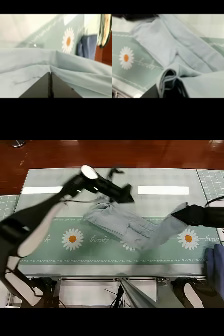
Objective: Fold the shirts.
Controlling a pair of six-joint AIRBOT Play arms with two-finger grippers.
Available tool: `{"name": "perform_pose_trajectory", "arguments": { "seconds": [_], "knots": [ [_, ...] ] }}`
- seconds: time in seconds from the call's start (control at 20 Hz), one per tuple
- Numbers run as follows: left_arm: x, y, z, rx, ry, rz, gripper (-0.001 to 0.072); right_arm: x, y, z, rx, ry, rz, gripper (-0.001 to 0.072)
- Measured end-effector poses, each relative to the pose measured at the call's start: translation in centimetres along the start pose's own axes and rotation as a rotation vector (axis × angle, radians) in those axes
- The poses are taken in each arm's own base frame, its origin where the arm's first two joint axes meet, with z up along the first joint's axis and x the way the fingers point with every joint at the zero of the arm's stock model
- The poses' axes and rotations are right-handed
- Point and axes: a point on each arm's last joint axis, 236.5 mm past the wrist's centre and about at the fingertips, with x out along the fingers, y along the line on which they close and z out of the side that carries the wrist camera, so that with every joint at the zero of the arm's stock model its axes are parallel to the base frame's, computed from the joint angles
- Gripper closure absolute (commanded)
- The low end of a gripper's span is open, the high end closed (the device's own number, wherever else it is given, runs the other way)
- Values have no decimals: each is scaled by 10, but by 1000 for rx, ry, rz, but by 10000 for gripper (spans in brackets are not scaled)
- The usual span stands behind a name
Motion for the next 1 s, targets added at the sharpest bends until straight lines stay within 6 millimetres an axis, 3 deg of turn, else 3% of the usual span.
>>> {"name": "perform_pose_trajectory", "arguments": {
  "seconds": [0.1,0.25,0.35,0.45,0.55,0.7,0.85,1.0],
  "knots": [
    [-75,2,19,44,-107,59,681,22,22,7,-29,32,54,687],
    [-176,-11,17,151,-271,184,680,68,57,23,-76,99,119,687],
    [-222,-31,-6,232,-349,250,681,108,76,34,-104,152,145,687],
    [-253,-48,-38,300,-412,304,681,152,91,40,-125,210,162,687],
    [-269,-60,-70,344,-461,333,680,196,100,42,-139,261,171,687],
    [-275,-56,-111,362,-505,367,681,253,104,38,-138,326,172,687],
    [-264,-35,-141,324,-504,379,680,290,102,34,-124,363,171,687],
    [-248,-9,-159,262,-473,382,679,311,104,35,-106,368,178,687]
  ]
}}
